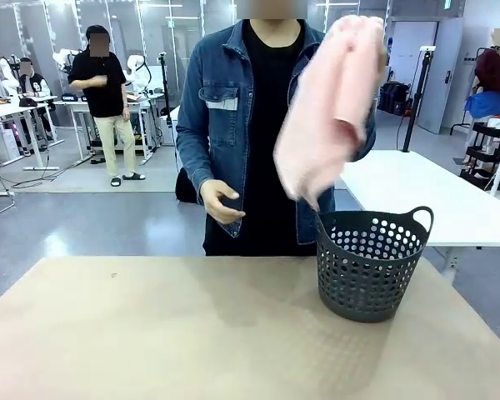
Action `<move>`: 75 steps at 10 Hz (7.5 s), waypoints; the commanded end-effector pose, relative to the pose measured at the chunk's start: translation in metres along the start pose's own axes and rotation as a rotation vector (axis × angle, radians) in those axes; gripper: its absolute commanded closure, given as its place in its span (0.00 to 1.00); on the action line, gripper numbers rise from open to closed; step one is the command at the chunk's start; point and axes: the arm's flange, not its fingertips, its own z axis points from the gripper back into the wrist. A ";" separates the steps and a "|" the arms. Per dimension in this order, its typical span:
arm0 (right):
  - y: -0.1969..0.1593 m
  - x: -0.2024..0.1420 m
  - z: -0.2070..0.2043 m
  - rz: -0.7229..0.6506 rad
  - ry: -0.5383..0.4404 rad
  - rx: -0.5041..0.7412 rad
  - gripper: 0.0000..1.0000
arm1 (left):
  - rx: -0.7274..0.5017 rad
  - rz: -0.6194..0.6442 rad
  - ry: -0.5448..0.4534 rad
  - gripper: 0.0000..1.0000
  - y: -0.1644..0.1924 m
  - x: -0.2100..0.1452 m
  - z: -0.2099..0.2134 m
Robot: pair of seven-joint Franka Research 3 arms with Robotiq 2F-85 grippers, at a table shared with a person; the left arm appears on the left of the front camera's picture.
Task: Fold the towel.
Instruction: Grab the top end of the 100 cm Hotel Towel extended by the human.
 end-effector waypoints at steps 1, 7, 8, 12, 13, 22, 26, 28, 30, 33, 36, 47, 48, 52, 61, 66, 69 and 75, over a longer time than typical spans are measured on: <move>0.001 0.000 0.000 0.010 -0.006 0.009 0.00 | -0.004 -0.005 0.007 0.00 0.000 0.000 0.001; 0.001 0.000 0.000 0.010 -0.006 0.009 0.00 | -0.004 -0.005 0.007 0.00 0.000 0.000 0.001; 0.001 0.000 0.000 0.010 -0.006 0.009 0.00 | -0.004 -0.005 0.007 0.00 0.000 0.000 0.001; 0.001 0.000 0.000 0.010 -0.006 0.009 0.00 | -0.004 -0.005 0.007 0.00 0.000 0.000 0.001; 0.001 0.000 0.000 0.010 -0.006 0.009 0.00 | -0.004 -0.005 0.007 0.00 0.000 0.000 0.001; 0.001 0.000 0.000 0.010 -0.006 0.009 0.00 | -0.004 -0.005 0.007 0.00 0.000 0.000 0.001; 0.001 0.000 0.000 0.010 -0.006 0.009 0.00 | -0.004 -0.005 0.007 0.00 0.000 0.000 0.001; 0.001 0.000 0.000 0.010 -0.006 0.009 0.00 | -0.004 -0.005 0.007 0.00 0.000 0.000 0.001; 0.001 0.000 0.000 0.010 -0.006 0.009 0.00 | -0.004 -0.005 0.007 0.00 0.000 0.000 0.001; 0.001 0.000 0.000 0.010 -0.006 0.009 0.00 | -0.004 -0.005 0.007 0.00 0.000 0.000 0.001; 0.001 0.000 0.000 0.010 -0.006 0.009 0.00 | -0.004 -0.005 0.007 0.00 0.000 0.000 0.001; 0.001 0.000 0.000 0.010 -0.006 0.009 0.00 | -0.004 -0.005 0.007 0.00 0.000 0.000 0.001; 0.001 0.000 0.000 0.010 -0.006 0.009 0.00 | -0.004 -0.005 0.007 0.00 0.000 0.000 0.001; 0.001 0.000 0.000 0.010 -0.006 0.009 0.00 | -0.004 -0.005 0.007 0.00 0.000 0.000 0.001; 0.097 0.027 -0.011 0.526 0.265 -0.267 0.00 | 0.346 -0.537 0.233 0.00 -0.107 -0.002 -0.026; 0.210 0.026 -0.143 1.050 0.679 -0.550 0.00 | 0.722 -1.193 0.518 0.00 -0.199 -0.035 -0.150; 0.222 0.014 -0.165 1.107 0.743 -0.558 0.00 | 0.719 -1.300 0.532 0.00 -0.205 -0.055 -0.178; 0.234 0.020 -0.172 1.115 0.754 -0.550 0.00 | 0.701 -1.287 0.579 0.00 -0.221 -0.046 -0.180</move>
